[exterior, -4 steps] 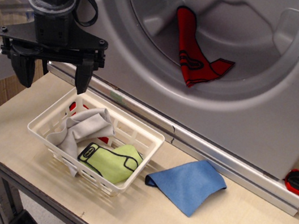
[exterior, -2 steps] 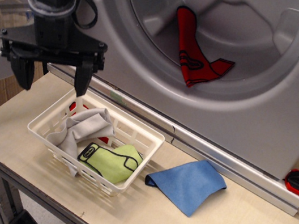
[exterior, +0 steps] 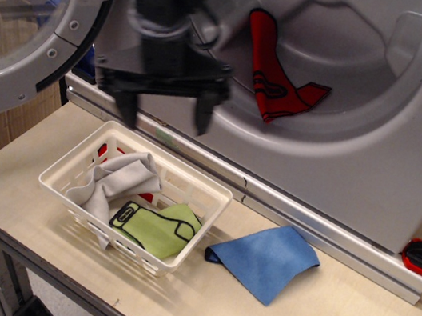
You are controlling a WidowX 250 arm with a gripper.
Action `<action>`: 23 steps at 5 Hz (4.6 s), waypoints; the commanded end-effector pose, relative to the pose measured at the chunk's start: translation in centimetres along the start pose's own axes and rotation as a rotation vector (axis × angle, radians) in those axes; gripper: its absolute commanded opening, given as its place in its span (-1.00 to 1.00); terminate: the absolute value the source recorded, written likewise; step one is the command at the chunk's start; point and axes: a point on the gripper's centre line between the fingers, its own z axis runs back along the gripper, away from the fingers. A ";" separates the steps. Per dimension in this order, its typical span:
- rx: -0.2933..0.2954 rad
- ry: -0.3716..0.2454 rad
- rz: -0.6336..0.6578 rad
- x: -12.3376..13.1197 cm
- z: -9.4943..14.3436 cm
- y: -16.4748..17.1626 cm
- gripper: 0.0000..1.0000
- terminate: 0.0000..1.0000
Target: Take clothes out of laundry machine
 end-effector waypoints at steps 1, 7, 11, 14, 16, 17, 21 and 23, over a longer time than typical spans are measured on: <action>-0.138 -0.200 -0.028 4.6 1.6 -4.1 1.00 -1.00; -0.268 -0.214 -0.092 10.6 -2.8 -10.4 -1.00 -1.00; -0.200 -0.205 0.048 8.4 -0.2 -6.0 -1.00 -1.00; 0.085 0.000 0.152 0.0 -0.7 3.2 -1.00 -1.00; 0.161 0.097 0.120 -2.0 -3.9 3.3 -1.00 -1.00; 0.176 0.109 0.134 -1.8 -5.5 2.7 -1.00 -1.00; 0.210 0.086 0.179 -2.4 -2.7 1.5 1.00 -1.00; 0.219 0.032 0.210 -1.1 2.5 1.2 1.00 -1.00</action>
